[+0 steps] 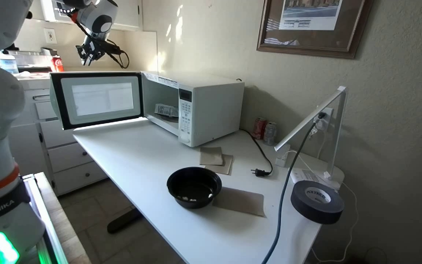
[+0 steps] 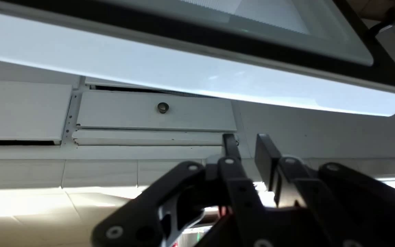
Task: Open the microwave by pushing the right corner button, pick up the black and white packet and put it into the microwave, close the microwave door
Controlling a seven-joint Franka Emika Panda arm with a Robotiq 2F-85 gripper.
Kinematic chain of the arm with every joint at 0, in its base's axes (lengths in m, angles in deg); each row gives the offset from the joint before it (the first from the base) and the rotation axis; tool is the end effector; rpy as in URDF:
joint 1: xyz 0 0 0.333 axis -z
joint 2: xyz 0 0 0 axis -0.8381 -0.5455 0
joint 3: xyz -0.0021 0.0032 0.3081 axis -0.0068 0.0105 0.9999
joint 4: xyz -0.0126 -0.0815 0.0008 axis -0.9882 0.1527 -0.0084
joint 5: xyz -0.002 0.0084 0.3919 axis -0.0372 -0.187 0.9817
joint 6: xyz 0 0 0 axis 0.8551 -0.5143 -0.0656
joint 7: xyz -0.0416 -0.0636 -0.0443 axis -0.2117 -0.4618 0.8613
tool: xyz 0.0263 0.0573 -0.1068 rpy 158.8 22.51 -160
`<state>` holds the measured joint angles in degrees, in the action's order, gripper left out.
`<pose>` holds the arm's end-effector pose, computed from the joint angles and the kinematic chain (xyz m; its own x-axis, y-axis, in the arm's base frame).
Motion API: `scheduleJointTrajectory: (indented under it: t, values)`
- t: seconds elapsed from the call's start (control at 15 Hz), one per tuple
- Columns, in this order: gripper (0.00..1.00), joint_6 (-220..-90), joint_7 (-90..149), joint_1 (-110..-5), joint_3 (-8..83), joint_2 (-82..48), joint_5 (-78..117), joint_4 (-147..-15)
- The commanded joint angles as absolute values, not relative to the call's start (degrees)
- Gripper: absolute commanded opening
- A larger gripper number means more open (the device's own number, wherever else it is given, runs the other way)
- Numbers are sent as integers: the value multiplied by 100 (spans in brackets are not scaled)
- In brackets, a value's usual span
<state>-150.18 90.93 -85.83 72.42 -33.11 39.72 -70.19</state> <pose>0.4278 0.5960 0.4224 -0.1306 0.8063 0.5769 0.9745 0.2114 -0.0749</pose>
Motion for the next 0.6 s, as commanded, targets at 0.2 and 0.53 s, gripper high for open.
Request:
scheduleJointTrajectory:
  t: [0.2, 0.53]
  values:
    - [0, -14842, 8685, -8860, 7106, -3716, 3420, -6618]
    - [0, -14643, 8365, -8906, 6979, -3714, 3060, -6570]
